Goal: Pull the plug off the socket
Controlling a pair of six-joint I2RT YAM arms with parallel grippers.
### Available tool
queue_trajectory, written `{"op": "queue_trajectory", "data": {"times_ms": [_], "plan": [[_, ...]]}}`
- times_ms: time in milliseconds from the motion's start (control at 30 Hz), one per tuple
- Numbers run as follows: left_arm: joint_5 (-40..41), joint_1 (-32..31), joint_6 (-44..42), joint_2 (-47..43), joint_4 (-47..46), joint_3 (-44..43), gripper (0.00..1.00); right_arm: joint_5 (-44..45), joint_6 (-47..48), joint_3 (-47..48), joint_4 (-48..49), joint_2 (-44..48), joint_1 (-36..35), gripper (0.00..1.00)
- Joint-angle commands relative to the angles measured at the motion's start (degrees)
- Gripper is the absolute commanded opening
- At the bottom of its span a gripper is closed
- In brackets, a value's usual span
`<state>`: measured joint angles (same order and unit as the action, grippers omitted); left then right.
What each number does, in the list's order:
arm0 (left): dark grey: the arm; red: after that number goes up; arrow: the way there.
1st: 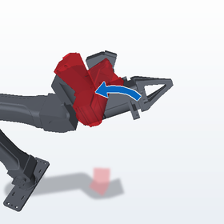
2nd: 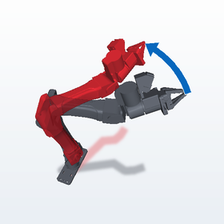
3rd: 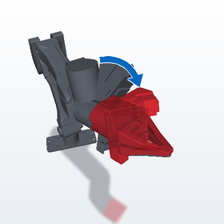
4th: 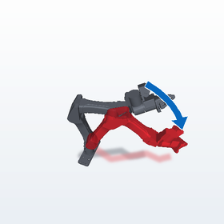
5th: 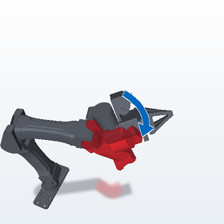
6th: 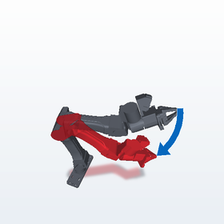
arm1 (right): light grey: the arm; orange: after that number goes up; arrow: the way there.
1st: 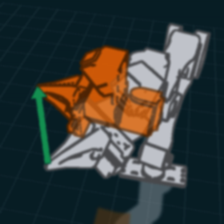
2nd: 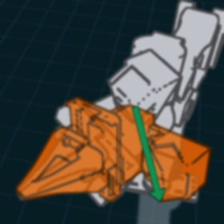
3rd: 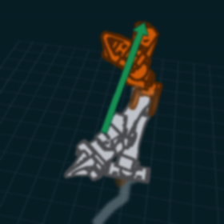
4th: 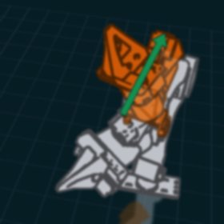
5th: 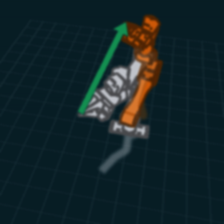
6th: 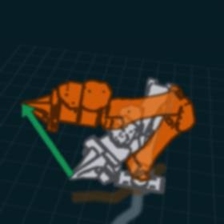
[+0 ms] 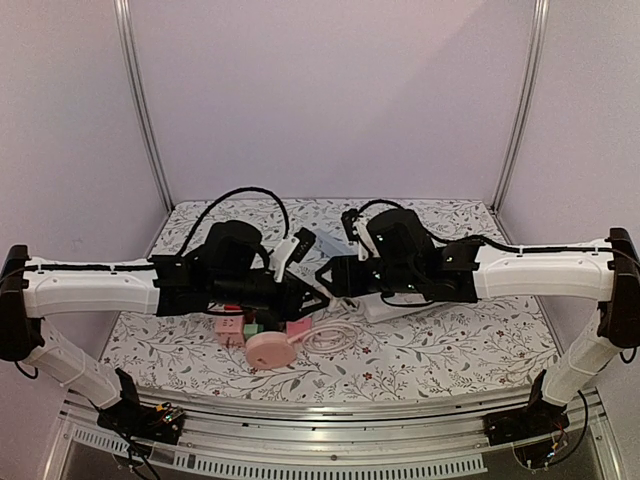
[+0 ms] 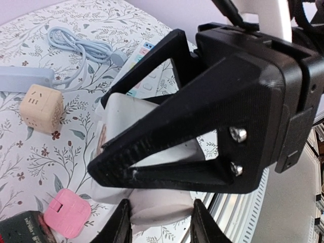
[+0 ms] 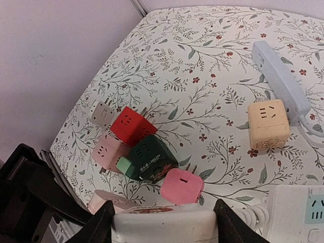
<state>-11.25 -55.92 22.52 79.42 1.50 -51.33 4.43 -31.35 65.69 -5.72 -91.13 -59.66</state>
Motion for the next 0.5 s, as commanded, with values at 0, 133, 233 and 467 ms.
{"op": "queue_trajectory", "data": {"times_ms": [0,133,233,467], "plan": [[7.47,-0.52,0.07,0.65,0.17,-1.33,0.0,6.0,-5.37,0.98,-2.24,2.58,-0.28,0.2],[13.57,-5.05,-0.65,2.04,0.37,-1.67,0.0,6.71,-9.55,1.7,-4.29,2.2,1.92,0.2],[15.51,-6.74,-0.55,2.42,0.32,-1.67,0.0,7.37,-9.8,2.63,-5.82,1.73,3.3,0.2],[14.3,-6.19,0.25,1.49,0.92,-1.67,0.0,2.97,-6.29,3.08,-3.92,1.78,3.95,0.2]]}}
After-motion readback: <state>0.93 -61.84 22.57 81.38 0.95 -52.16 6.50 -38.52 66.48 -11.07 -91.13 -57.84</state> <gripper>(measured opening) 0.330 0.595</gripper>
